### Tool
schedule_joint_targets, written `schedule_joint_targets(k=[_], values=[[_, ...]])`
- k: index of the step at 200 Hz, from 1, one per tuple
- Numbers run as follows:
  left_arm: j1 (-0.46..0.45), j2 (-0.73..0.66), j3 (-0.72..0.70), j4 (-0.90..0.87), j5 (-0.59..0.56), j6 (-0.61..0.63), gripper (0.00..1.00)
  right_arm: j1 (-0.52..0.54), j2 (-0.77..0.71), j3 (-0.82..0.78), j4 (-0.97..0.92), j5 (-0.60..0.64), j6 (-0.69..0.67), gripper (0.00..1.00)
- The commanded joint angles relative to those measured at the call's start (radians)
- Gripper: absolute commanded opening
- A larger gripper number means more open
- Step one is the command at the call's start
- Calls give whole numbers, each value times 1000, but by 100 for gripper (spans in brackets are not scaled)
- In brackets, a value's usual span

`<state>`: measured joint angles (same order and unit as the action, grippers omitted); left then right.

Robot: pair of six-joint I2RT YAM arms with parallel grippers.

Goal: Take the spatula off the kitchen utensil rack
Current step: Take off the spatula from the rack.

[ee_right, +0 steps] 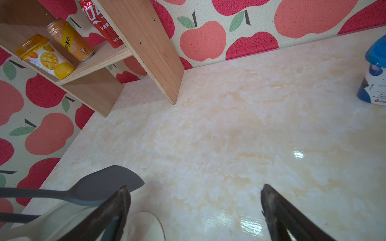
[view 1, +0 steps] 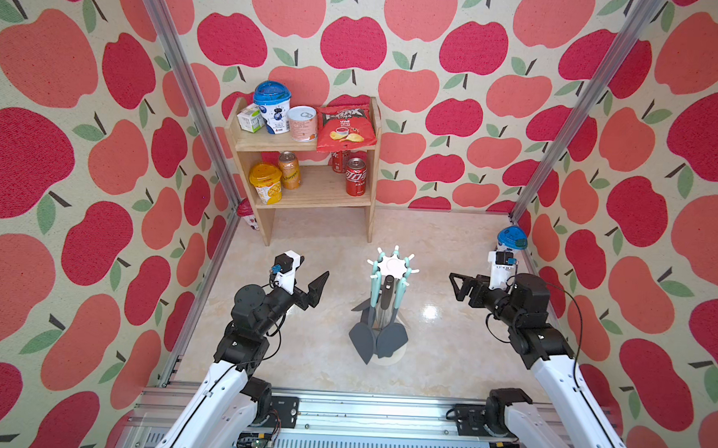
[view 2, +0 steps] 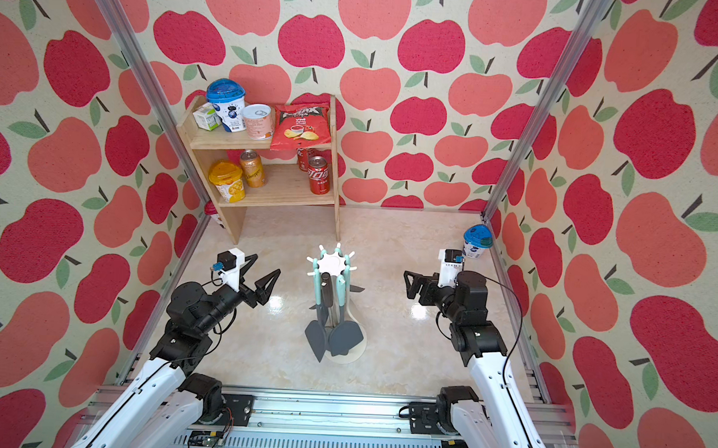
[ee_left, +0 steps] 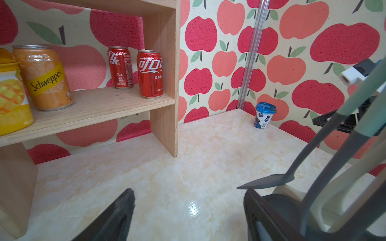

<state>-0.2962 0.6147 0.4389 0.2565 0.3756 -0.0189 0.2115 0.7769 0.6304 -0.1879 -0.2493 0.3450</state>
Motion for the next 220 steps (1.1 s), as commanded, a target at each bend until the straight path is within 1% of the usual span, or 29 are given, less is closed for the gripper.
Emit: schedule_joint_targets(k=[1, 34, 70, 105, 123, 140, 190, 211, 220], values=[[-40, -58, 20, -48, 36, 37, 84, 37, -14, 45, -67, 19, -15, 99], [-97, -125, 30, -70, 37, 64, 83, 79, -11, 110, -126, 57, -16, 97], [-165, -145, 55, -76, 54, 86, 79, 115, 3, 160, -143, 67, -6, 94], [-240, -153, 90, -54, 75, 101, 77, 124, 15, 178, -140, 67, 7, 93], [-282, -142, 122, -61, 86, 119, 77, 124, 20, 186, -134, 64, 13, 93], [-321, -125, 152, -70, 94, 138, 76, 126, 26, 200, -141, 61, 15, 90], [-448, -38, 223, -74, 95, 194, 74, 150, 32, 254, -169, 64, 9, 86], [-477, -3, 238, -55, 103, 195, 74, 173, 36, 262, -171, 78, 5, 85], [-488, 14, 244, -54, 102, 198, 74, 183, 39, 266, -174, 86, 1, 83]])
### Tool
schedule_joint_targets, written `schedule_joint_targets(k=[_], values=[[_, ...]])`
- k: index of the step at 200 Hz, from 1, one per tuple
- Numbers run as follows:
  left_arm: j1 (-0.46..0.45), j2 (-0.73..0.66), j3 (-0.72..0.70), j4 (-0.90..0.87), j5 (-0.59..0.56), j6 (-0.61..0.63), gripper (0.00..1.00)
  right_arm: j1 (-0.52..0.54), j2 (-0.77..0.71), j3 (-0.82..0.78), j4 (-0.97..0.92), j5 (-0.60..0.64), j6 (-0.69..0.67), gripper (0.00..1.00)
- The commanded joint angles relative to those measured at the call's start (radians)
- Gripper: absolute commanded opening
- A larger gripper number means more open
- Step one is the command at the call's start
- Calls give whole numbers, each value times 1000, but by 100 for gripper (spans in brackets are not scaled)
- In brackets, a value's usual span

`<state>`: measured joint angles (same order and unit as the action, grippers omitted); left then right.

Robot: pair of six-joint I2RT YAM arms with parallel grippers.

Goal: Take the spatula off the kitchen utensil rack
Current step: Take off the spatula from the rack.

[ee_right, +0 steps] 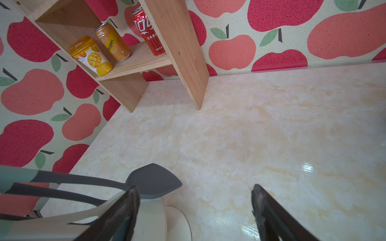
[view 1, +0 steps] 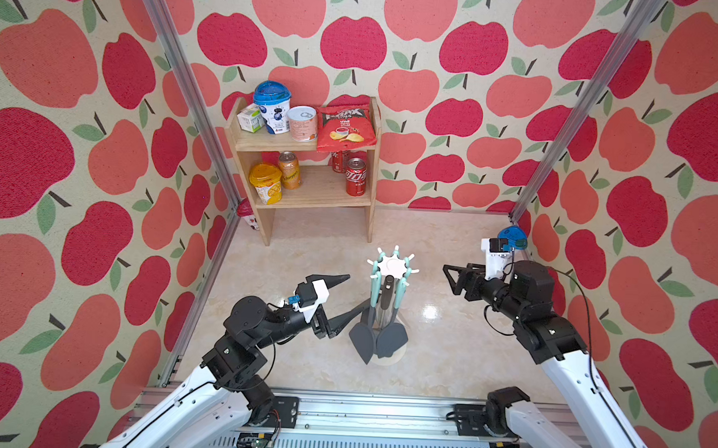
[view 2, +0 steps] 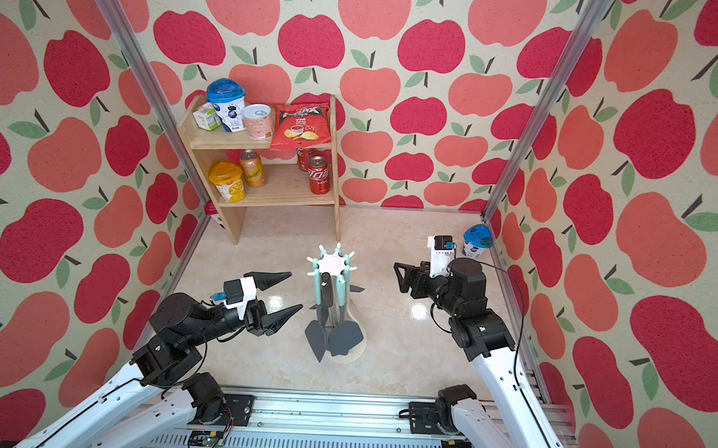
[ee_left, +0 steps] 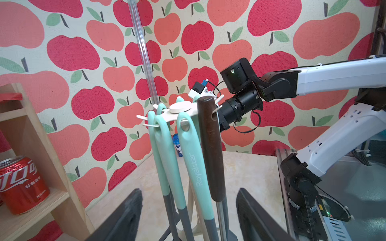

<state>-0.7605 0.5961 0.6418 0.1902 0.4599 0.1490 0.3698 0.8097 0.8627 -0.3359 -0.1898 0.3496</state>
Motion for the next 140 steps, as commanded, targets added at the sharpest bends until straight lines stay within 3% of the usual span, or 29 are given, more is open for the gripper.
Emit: schedule_joint_targets(k=[1, 31, 140], values=[[-24, 34, 42, 13, 17, 30, 74, 25, 7, 33, -26, 28, -3, 83], [-43, 70, 55, 13, 13, 41, 71, 38, 12, 36, -25, 27, -3, 79], [-57, 184, 58, 34, 40, 20, 56, 52, 14, 47, -19, 28, 5, 79]])
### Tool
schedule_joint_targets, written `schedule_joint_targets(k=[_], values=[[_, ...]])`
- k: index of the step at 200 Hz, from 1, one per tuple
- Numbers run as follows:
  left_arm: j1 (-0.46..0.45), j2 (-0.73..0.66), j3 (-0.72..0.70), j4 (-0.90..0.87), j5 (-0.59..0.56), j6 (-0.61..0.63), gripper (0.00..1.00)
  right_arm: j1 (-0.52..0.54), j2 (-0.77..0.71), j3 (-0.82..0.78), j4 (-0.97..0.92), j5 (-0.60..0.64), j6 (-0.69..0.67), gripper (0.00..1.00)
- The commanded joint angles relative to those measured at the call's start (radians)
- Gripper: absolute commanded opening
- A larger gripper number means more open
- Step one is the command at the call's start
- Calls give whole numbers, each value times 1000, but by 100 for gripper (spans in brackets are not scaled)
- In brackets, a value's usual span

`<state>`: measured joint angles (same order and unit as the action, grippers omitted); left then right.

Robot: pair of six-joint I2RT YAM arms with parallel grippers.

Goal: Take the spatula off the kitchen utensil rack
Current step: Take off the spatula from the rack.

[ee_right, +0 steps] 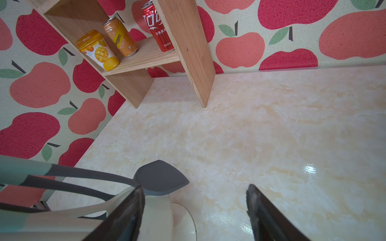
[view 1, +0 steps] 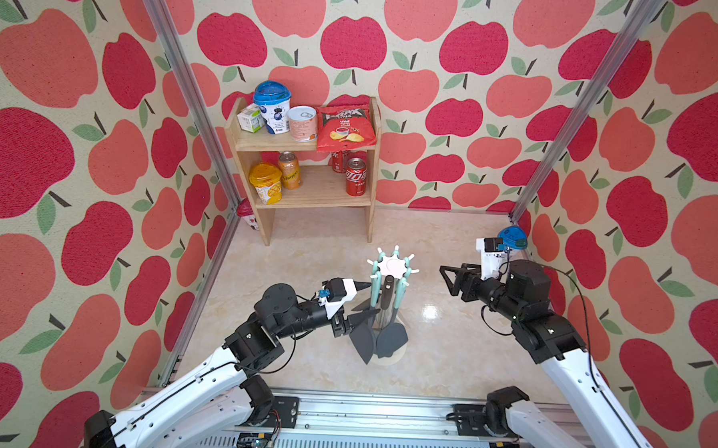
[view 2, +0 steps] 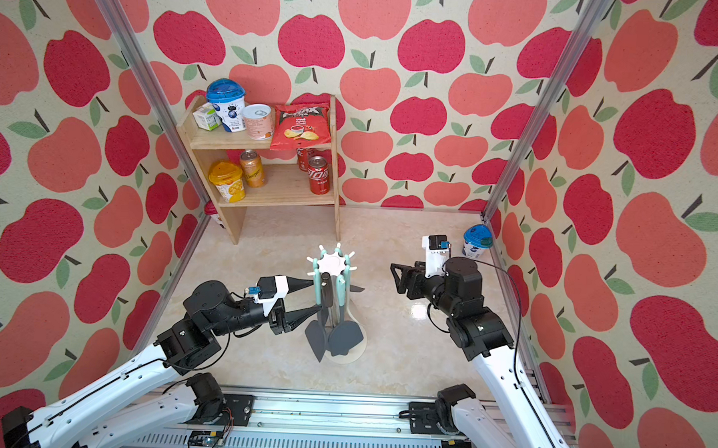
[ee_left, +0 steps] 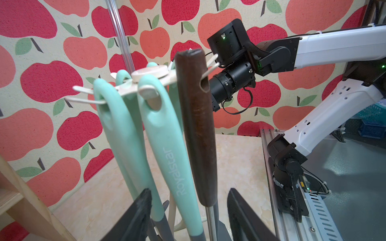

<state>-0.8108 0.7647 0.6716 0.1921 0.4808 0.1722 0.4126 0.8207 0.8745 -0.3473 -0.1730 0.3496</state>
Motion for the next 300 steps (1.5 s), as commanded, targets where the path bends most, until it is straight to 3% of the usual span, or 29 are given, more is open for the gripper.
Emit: schedule_joint_targets(k=[1, 140, 222, 300], values=[[-6, 17, 28, 33, 19, -4, 56, 8, 5, 35, -6, 12, 6, 79], [-8, 63, -32, 72, 25, -43, 30, 129, 57, 83, 54, 15, -44, 79], [-7, 48, -59, 67, -3, -46, 1, 178, -43, -53, 228, -77, -47, 79], [-7, 79, -37, 53, -27, -46, 0, 233, -117, -157, 362, -116, 11, 75]])
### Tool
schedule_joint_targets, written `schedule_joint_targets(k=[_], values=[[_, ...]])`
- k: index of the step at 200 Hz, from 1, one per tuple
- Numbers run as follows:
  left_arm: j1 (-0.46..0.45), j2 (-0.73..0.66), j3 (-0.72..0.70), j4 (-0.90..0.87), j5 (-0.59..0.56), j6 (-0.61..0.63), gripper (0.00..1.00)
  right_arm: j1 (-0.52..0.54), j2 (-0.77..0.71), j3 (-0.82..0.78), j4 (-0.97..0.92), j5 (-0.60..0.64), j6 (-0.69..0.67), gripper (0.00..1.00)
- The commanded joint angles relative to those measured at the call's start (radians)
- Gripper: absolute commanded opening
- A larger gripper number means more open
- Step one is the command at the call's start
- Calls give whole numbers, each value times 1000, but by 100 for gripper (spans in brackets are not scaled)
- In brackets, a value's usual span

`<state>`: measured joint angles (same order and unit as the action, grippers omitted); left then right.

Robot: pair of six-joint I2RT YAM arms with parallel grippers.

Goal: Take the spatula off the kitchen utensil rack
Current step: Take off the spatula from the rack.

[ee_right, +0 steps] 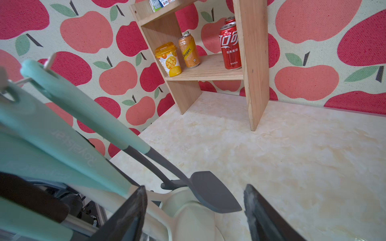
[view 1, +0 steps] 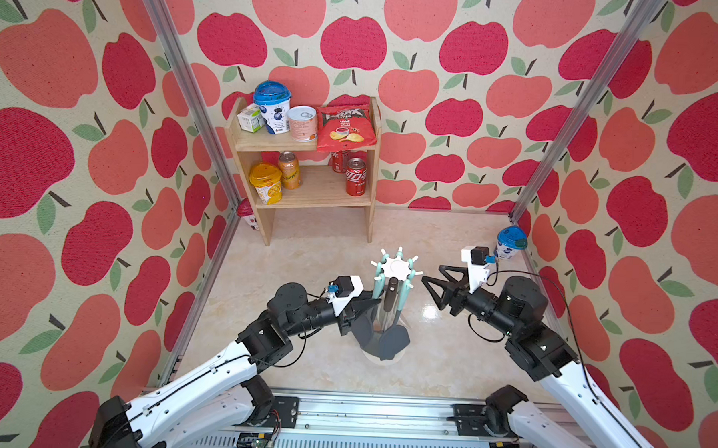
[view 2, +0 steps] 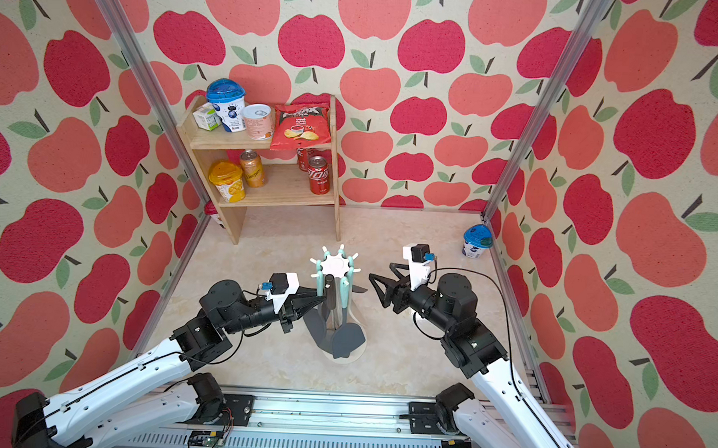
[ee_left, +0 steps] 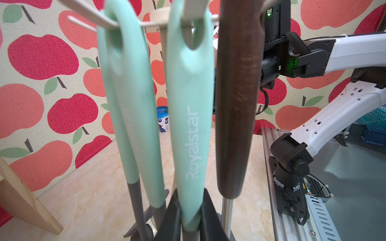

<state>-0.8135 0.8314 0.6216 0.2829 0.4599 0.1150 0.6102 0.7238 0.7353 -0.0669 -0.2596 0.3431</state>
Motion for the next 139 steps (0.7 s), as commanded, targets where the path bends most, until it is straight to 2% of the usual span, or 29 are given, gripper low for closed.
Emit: schedule_joint_targets(k=[1, 54, 97, 139], values=[[-4, 11, 13, -38, -6, 11, 0, 39, -20, -18, 82, -29, 16, 75], [-4, 39, 43, -49, -4, 9, 0, 142, -39, 7, 61, 10, -35, 71], [-5, 38, 41, -47, -12, 4, 0, 157, -78, -7, 48, 25, -53, 66], [-4, 35, 47, -64, -24, 12, 0, 157, -58, -13, 46, 7, -94, 50]])
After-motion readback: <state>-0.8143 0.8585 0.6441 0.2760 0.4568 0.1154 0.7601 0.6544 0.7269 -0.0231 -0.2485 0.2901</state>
